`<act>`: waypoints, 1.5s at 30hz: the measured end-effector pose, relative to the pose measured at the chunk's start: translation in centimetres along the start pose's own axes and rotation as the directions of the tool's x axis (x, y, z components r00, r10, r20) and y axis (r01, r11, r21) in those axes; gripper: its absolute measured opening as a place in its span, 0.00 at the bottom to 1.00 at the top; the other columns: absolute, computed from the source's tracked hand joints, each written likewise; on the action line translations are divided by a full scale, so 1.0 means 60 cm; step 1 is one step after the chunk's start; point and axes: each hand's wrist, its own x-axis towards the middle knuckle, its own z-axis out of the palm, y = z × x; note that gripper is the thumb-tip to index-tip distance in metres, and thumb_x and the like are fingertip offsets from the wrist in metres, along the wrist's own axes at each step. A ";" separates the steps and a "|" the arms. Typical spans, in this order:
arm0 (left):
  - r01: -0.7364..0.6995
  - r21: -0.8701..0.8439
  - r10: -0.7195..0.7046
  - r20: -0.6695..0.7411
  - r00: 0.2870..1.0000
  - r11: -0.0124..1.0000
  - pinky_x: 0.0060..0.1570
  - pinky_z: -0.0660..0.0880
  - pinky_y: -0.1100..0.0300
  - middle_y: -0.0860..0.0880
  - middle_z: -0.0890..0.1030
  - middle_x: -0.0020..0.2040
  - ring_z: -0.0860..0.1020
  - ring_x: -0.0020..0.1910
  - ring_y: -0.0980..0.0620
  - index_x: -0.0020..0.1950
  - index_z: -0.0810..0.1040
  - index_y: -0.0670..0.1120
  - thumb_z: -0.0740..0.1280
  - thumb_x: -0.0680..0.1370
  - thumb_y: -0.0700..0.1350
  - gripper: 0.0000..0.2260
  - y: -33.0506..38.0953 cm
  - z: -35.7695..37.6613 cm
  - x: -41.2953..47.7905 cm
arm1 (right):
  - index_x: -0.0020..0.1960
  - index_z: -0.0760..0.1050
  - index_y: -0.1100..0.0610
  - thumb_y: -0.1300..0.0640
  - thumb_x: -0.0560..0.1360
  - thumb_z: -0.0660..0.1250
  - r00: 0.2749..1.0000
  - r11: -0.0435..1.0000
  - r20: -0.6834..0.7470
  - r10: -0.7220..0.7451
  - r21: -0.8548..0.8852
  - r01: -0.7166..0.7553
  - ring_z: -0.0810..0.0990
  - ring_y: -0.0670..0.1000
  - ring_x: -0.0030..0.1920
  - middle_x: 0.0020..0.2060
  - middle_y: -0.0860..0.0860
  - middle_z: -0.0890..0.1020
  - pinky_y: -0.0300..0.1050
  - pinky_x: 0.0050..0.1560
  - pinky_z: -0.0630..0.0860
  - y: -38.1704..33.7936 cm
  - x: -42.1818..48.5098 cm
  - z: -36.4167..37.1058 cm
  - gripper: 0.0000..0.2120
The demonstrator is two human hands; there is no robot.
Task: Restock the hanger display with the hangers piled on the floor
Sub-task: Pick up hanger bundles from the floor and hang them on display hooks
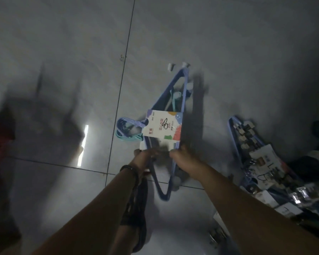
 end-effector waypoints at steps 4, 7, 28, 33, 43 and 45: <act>-0.096 -0.117 0.091 -0.049 0.995 0.988 0.54 0.81 0.41 0.39 0.79 0.59 0.80 0.52 0.41 0.67 0.66 0.45 0.76 0.62 0.46 0.36 -0.022 -0.008 -0.067 | 0.62 0.72 0.51 0.40 0.66 0.62 0.999 0.994 0.044 -0.032 0.101 0.027 0.81 0.55 0.50 0.50 0.51 0.82 0.55 0.54 0.82 0.026 -0.059 0.024 0.28; -0.166 -0.001 0.165 -0.101 0.981 0.986 0.53 0.79 0.41 0.41 0.76 0.58 0.77 0.54 0.40 0.66 0.65 0.48 0.72 0.73 0.42 0.24 -0.033 0.004 -0.146 | 0.59 0.72 0.53 0.48 0.73 0.65 0.998 0.982 0.065 -0.002 0.186 -0.011 0.80 0.56 0.48 0.49 0.55 0.80 0.56 0.47 0.80 0.046 -0.129 0.014 0.17; -0.761 0.645 0.557 0.606 0.568 0.074 0.45 0.80 0.39 0.42 0.80 0.49 0.80 0.45 0.39 0.62 0.63 0.50 0.75 0.70 0.37 0.28 0.244 0.298 -1.120 | 0.72 0.74 0.45 0.51 0.63 0.86 0.887 0.815 0.047 -0.459 -0.374 0.442 0.75 0.40 0.70 0.69 0.39 0.78 0.48 0.73 0.72 -0.255 -1.067 -0.681 0.40; -0.771 0.613 0.519 0.722 0.457 -0.173 0.45 0.81 0.48 0.49 0.80 0.47 0.78 0.42 0.48 0.63 0.65 0.53 0.77 0.69 0.43 0.29 0.270 0.377 -1.377 | 0.61 0.81 0.47 0.59 0.64 0.86 0.804 0.843 -0.259 -0.535 -0.096 0.530 0.79 0.48 0.67 0.61 0.44 0.84 0.52 0.66 0.77 -0.215 -1.311 -0.733 0.28; -0.617 0.291 0.662 0.523 -0.537 -0.731 0.62 0.68 0.43 0.49 0.73 0.65 0.71 0.65 0.42 0.62 0.75 0.56 0.69 0.68 0.64 0.26 0.163 0.531 -1.713 | 0.75 0.73 0.44 0.45 0.62 0.87 0.501 0.581 -0.784 -0.367 0.228 0.781 0.73 0.54 0.73 0.73 0.41 0.74 0.59 0.71 0.73 -0.088 -1.672 -0.730 0.45; -0.849 -0.012 0.806 0.308 -0.506 -0.528 0.56 0.73 0.44 0.48 0.72 0.55 0.74 0.56 0.41 0.55 0.71 0.50 0.73 0.70 0.63 0.24 0.105 0.551 -1.726 | 0.76 0.72 0.44 0.49 0.63 0.86 0.373 0.485 -0.879 -0.297 0.197 0.852 0.73 0.52 0.73 0.74 0.42 0.73 0.57 0.67 0.74 -0.062 -1.732 -0.714 0.45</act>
